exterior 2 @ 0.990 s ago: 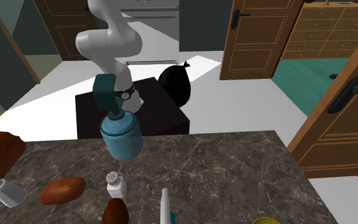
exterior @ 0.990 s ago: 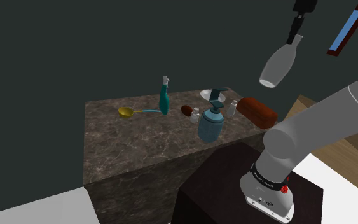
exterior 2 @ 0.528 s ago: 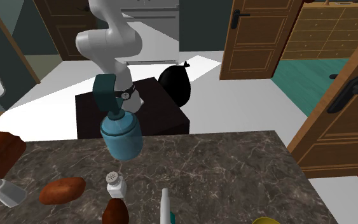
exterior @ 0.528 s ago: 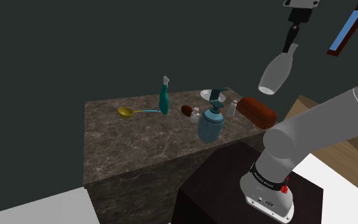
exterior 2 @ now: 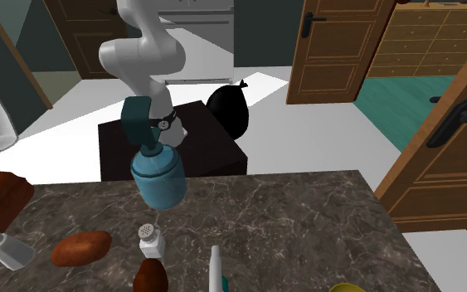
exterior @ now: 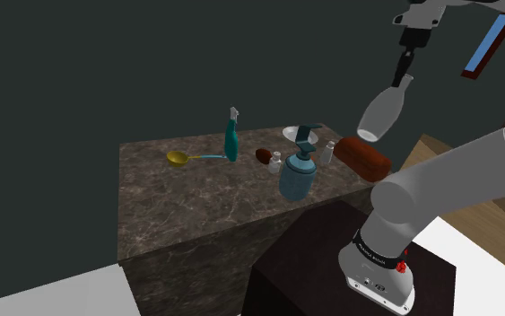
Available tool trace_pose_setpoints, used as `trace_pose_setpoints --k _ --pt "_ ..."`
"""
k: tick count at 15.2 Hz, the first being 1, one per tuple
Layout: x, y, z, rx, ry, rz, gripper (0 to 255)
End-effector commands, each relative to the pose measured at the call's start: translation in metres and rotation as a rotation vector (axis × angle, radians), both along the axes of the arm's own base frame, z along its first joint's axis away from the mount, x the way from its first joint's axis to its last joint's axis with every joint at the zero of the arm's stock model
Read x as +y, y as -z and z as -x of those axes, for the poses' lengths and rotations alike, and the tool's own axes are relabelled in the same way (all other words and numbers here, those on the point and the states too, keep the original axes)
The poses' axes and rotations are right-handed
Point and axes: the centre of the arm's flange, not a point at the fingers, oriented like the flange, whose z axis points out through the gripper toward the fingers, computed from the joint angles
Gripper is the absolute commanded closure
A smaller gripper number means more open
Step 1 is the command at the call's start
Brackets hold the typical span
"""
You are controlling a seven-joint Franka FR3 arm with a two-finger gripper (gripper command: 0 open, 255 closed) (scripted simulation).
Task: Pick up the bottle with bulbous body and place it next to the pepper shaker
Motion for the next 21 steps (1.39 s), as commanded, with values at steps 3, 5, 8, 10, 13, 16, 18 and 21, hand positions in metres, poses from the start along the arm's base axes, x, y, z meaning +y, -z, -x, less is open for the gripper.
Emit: trace_pose_setpoints --k 3,5,8,10,13,16,18,21 --pt "0.001 0.02 0.0 -0.001 0.0 0.001 255" --pt "0.001 0.031 0.0 -0.001 0.0 0.001 255" --pt "0.001 0.047 0.0 -0.001 0.0 0.001 255" --pt "0.001 0.057 0.0 -0.001 0.0 0.001 255" --pt "0.001 0.073 0.0 -0.001 0.0 0.001 255" --pt "0.001 0.089 0.0 -0.001 0.0 0.001 255" --pt "0.001 0.1 0.0 -0.001 0.0 0.001 255" --pt "0.001 0.116 0.0 -0.001 0.0 0.001 255"
